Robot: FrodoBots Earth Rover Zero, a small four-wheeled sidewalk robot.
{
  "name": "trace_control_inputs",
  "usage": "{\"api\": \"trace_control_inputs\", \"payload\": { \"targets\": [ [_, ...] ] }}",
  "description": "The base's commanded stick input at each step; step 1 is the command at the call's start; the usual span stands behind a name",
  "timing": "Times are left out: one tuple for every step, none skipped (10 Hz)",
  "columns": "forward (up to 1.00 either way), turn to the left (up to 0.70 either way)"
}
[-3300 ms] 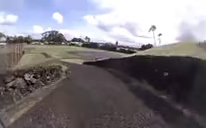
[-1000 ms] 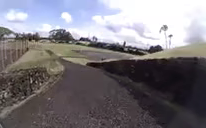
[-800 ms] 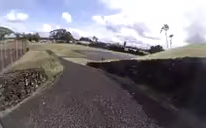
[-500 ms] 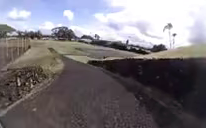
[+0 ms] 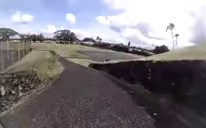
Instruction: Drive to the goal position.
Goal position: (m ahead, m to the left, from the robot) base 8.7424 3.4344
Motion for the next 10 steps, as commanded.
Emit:
{"api": "trace_control_inputs", "payload": {
  "targets": [
    [0.85,0.34],
    [0.85,0.33],
    [0.85,0.28],
    [0.85,0.04],
    [0.85,0.00],
    [0.85,0.00],
    [0.85,0.00],
    [0.85,0.00],
    [0.85,0.00],
    [0.85,0.00]
  ]
}}
